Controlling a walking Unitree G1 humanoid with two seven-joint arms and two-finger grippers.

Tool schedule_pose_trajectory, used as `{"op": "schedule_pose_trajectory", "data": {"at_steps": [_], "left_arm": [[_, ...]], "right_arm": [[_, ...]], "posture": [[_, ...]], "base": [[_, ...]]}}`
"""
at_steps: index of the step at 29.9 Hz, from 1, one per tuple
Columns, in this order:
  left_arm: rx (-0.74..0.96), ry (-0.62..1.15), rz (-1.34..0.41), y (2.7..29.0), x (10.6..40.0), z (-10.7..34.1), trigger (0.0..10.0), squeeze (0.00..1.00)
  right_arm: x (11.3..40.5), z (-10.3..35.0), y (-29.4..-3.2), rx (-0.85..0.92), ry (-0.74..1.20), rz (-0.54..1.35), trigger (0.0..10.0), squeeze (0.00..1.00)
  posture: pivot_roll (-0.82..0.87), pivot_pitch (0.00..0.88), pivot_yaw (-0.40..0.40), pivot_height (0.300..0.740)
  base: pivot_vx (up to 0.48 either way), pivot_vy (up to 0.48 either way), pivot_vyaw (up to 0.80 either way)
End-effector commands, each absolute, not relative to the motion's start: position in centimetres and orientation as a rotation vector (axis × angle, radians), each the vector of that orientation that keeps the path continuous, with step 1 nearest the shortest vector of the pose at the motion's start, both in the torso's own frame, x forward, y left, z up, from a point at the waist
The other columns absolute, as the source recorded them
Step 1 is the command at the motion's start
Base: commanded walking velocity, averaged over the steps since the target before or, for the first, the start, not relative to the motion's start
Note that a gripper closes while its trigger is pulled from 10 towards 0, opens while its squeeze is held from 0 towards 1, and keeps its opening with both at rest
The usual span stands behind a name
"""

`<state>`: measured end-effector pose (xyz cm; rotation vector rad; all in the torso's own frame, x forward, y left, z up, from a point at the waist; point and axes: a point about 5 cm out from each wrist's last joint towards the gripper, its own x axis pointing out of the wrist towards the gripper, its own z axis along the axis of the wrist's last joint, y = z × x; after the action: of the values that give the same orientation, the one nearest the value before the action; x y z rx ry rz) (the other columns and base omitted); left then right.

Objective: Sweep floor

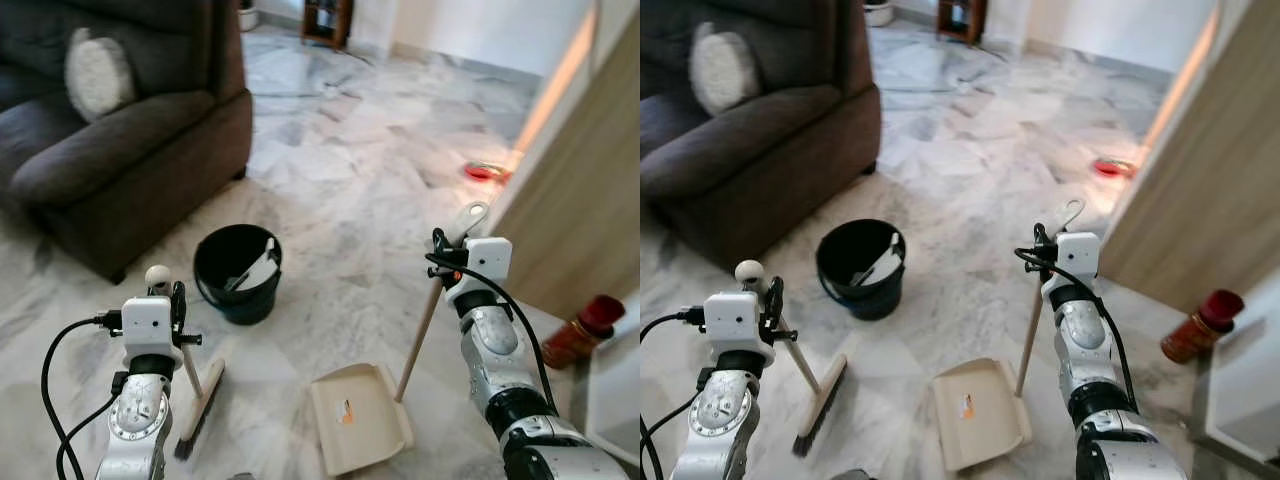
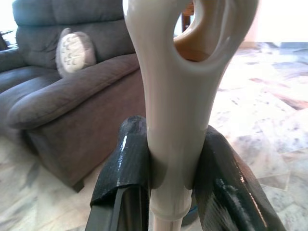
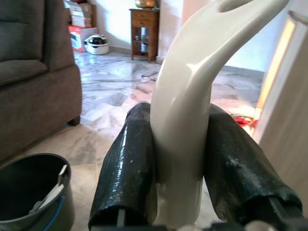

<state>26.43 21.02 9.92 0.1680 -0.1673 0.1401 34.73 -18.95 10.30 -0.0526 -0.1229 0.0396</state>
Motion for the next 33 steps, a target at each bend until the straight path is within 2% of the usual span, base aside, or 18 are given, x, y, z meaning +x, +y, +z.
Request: {"op": "schedule_pose_trajectory", "data": {"at_steps": [1, 6, 10, 15, 22, 33], "left_arm": [[0.193, -0.21, 0.139, 21.06, 26.52, 10.79, 10.0, 0.0], [0.228, -0.193, 0.144, 21.21, 26.54, 10.67, 10.0, 0.0], [0.224, -0.191, 0.151, 21.27, 26.55, 10.68, 10.0, 0.0], [0.23, -0.189, 0.151, 21.33, 26.56, 10.73, 10.0, 0.0], [0.24, -0.19, 0.154, 21.38, 26.57, 10.75, 10.0, 0.0], [0.238, -0.191, 0.155, 21.42, 26.63, 10.85, 10.0, 0.0]], "right_arm": [[34.87, 10.62, -18.97, -0.052, -0.135, 0.034, 10.0, 0.0], [34.79, 10.48, -18.97, -0.052, -0.13, 0.031, 10.0, 0.0], [34.76, 10.41, -18.94, -0.053, -0.128, 0.029, 10.0, 0.0], [34.71, 10.34, -18.96, -0.053, -0.126, 0.025, 10.0, 0.0], [34.63, 10.27, -19.09, -0.056, -0.124, 0.02, 10.0, 0.0], [34.62, 10.22, -19.12, -0.057, -0.121, 0.017, 10.0, 0.0]], "posture": [[0.14, 0.088, -0.046, 0.74], [0.14, 0.1, -0.043, 0.74], [0.14, 0.113, -0.039, 0.74], [0.14, 0.117, -0.036, 0.74], [0.14, 0.123, -0.035, 0.74], [0.14, 0.124, -0.035, 0.74]], "base": [[0.0, 0.0, -0.8], [0.0, -0.103, -0.8], [0.0, -0.457, -0.8], [0.0, 0.0, -0.8], [0.0, -0.451, -0.8], [0.0, 0.0, -0.8]]}}
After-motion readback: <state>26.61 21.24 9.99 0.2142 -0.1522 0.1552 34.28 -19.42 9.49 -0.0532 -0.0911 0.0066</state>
